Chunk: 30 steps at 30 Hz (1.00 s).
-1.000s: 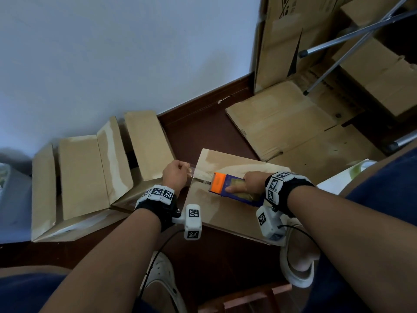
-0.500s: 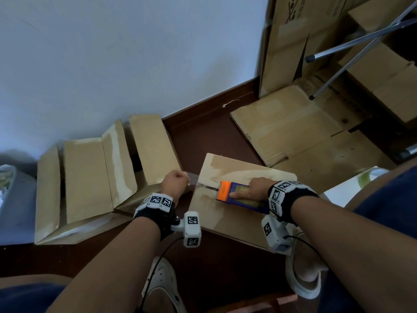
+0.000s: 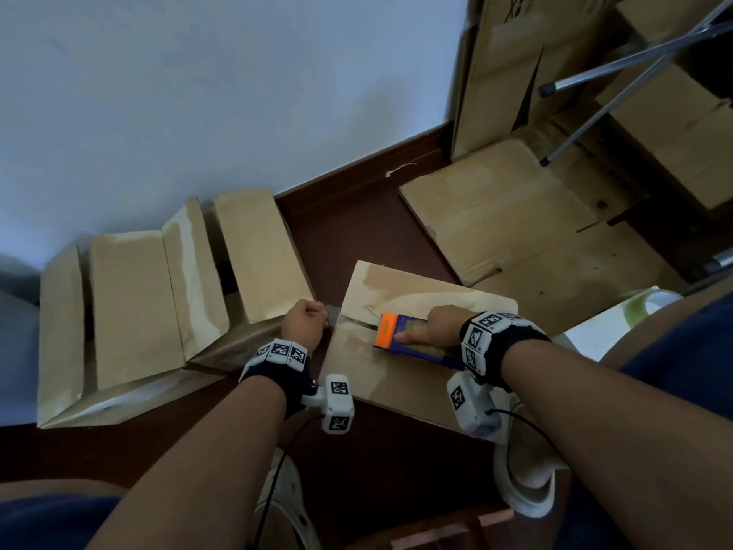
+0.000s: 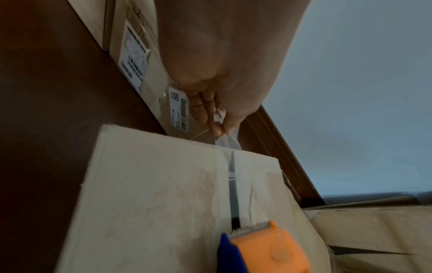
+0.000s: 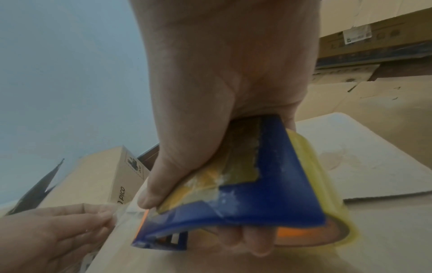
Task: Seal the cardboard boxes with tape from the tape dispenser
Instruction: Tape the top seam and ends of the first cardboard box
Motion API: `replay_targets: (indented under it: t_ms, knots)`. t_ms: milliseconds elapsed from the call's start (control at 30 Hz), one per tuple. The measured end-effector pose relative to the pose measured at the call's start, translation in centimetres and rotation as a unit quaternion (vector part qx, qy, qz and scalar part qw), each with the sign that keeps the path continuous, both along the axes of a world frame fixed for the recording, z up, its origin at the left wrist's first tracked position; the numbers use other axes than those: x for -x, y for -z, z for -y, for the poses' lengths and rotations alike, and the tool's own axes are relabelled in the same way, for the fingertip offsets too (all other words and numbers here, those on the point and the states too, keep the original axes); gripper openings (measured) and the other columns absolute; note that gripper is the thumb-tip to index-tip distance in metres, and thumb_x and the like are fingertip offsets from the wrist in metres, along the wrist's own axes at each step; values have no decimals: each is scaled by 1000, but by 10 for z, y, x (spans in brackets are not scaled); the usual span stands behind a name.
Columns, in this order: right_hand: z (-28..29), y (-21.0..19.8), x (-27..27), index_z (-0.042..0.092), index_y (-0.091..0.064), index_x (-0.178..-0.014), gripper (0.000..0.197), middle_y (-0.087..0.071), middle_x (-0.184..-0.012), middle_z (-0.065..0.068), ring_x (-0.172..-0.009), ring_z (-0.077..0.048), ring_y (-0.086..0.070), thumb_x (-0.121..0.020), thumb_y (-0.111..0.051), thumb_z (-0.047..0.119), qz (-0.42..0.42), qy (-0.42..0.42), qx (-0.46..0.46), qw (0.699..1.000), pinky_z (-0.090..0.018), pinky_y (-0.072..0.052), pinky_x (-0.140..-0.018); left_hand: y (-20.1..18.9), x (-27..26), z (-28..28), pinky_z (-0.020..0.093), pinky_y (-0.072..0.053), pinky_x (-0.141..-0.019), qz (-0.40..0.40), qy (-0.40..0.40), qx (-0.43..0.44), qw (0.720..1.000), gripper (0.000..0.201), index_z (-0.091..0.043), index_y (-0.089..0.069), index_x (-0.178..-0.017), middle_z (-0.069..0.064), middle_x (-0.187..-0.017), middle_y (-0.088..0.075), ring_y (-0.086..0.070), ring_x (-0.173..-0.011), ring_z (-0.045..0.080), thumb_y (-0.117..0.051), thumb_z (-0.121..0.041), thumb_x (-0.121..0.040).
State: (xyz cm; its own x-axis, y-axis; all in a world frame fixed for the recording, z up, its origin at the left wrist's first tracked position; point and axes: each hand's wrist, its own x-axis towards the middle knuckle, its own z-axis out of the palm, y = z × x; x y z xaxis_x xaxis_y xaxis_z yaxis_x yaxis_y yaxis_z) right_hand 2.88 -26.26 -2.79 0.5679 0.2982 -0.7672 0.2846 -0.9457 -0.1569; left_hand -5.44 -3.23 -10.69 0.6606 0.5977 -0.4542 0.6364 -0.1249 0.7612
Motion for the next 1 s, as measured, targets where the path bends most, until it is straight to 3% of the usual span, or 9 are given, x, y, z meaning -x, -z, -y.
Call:
replay_targets:
  t_ms: [100,300,367,500,633,700,767,900,1000]
  knots:
    - [0,2,0,10,-55,-91,69,-58,-92,-7,-83,-24,-54,-78,-49,77,0,4,-1,1000,-32,-42,-76,6,-1,2,43,-56,-83,9,5,-1,1000,11,-23,-60,-81,5,-82,-68,-67,-82,25,-63,-13,-85]
    - [-1,5,-2,7,-61,-99,74,-59,-92,-9,-81,-24,-54,-78,-49,77,-2,4,-1,1000,-32,-42,-75,14,1,12,31,-48,-76,20,53,-63,996,7,-19,-62,-96,0,-86,-64,-60,-83,20,-60,-18,-90]
    - [-2,5,-2,6,-62,-102,75,-61,-93,-9,-81,-24,-54,-79,-50,76,-3,3,-2,1000,-32,-43,-75,20,0,13,33,-50,-82,13,60,-23,998,9,-18,-61,-99,2,-94,-65,-61,-88,20,-58,-18,-92]
    - [-2,8,-3,12,-57,-81,66,-56,-79,-5,-73,-21,-52,-78,-49,78,-6,3,1,1000,-31,-41,-70,25,-4,17,44,-53,-89,-11,-14,109,994,9,-16,-62,-101,11,-106,-67,-63,-92,26,-55,-15,-95]
    - [-3,9,-6,8,-63,-98,74,-58,-88,-7,-78,-23,-54,-78,-49,78,-15,-3,4,1000,-31,-42,-72,23,-4,13,45,-54,-89,-83,14,162,983,27,-12,-58,-122,19,-119,-64,-64,-100,32,-53,-22,-97]
    - [-4,9,-6,8,-60,-95,72,-58,-89,-8,-79,-23,-54,-78,-49,78,-21,-12,13,1000,-31,-41,-71,21,0,9,36,-52,-85,-164,98,111,975,42,-4,-46,-137,20,-131,-56,-58,-114,35,-50,-14,-97]
    - [-3,10,-6,9,-57,-91,70,-57,-89,-8,-77,-23,-53,-78,-48,78,-26,-16,19,999,-31,-40,-70,20,1,9,33,-49,-87,-227,173,26,958,44,0,-45,-138,20,-136,-52,-54,-120,36,-49,-9,-96]
    - [-4,10,-7,8,-62,-98,75,-58,-91,-8,-79,-23,-53,-79,-46,78,-30,-17,25,999,-31,-41,-72,2,-4,16,31,-44,-91,-174,137,-103,970,29,-8,-66,-115,15,-123,-63,-57,-113,33,-49,-12,-92]
    - [-4,11,-8,7,-62,-109,79,-62,-104,-10,-85,-23,-53,-78,-47,78,-29,-12,22,999,-31,-43,-78,-9,-2,20,29,-47,-91,-100,95,-83,987,28,-11,-70,-107,11,-117,-68,-60,-108,29,-46,-19,-96]
